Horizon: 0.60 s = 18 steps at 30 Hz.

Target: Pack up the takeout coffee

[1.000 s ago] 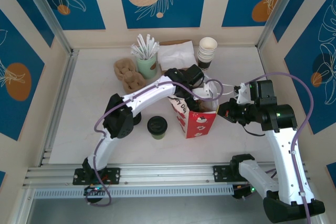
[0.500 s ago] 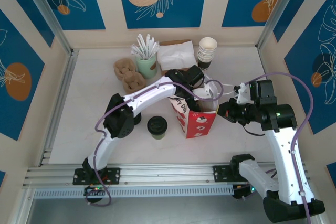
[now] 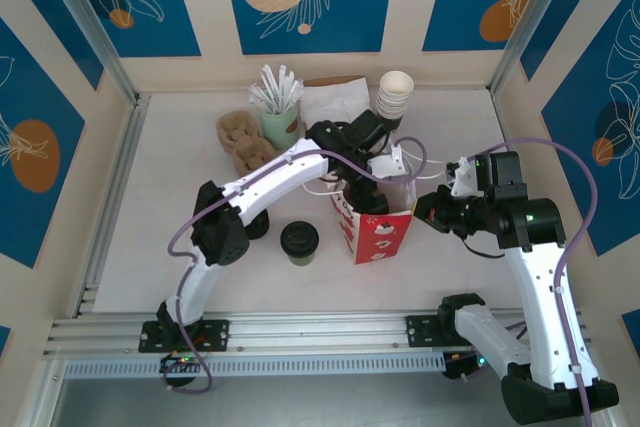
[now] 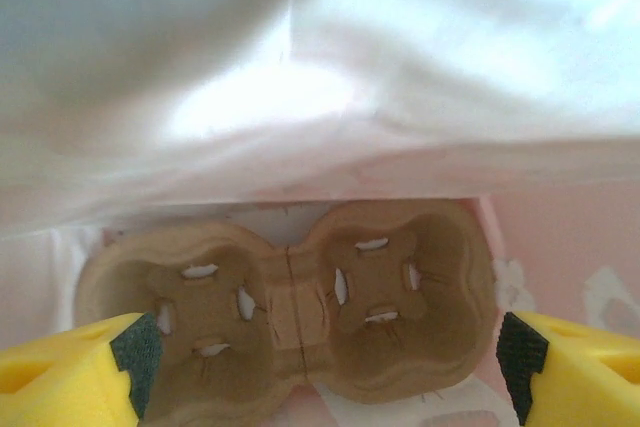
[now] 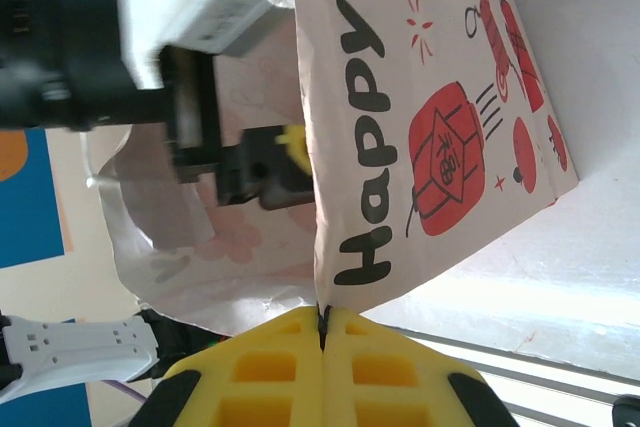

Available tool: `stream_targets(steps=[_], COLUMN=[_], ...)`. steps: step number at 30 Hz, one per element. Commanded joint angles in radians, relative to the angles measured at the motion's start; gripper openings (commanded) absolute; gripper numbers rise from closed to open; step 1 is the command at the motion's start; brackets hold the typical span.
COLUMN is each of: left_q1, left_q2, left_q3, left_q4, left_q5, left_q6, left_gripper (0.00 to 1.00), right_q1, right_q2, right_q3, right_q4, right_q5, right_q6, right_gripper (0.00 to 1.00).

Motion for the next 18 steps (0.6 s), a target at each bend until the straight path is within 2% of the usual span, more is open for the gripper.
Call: stream_targets(steps=[1, 8, 12, 18], left_q1=[-0.001, -0.003, -0.003, -0.002], left_q2=[-0.061, -0.1, -0.135, -0.19], left_q3=[0.068, 0.12, 0.141, 0.181], left_q4=[-0.048, -0.032, 0.023, 0.074], left_q5=[0.042, 0.032, 0.053, -0.009], left_q6=[-0.015, -0.042, -0.095, -0.177], left_gripper=[0.88, 0.88, 0.86, 0.85], right_q1=[-0.004, -0.004, -0.004, -0.006], right_q2=[0.008, 0.014, 0.015, 0.029], right_q3=[-0.004, -0.011, -0.02, 0.006], right_q4=[0.015, 0.041, 0.059, 0.049], right_q5=[-0.021, -0.019, -0.024, -0.003], right_q6=[0.031, 0.056, 0.067, 0.028], right_gripper=[0.06, 0.07, 0.17, 0.39])
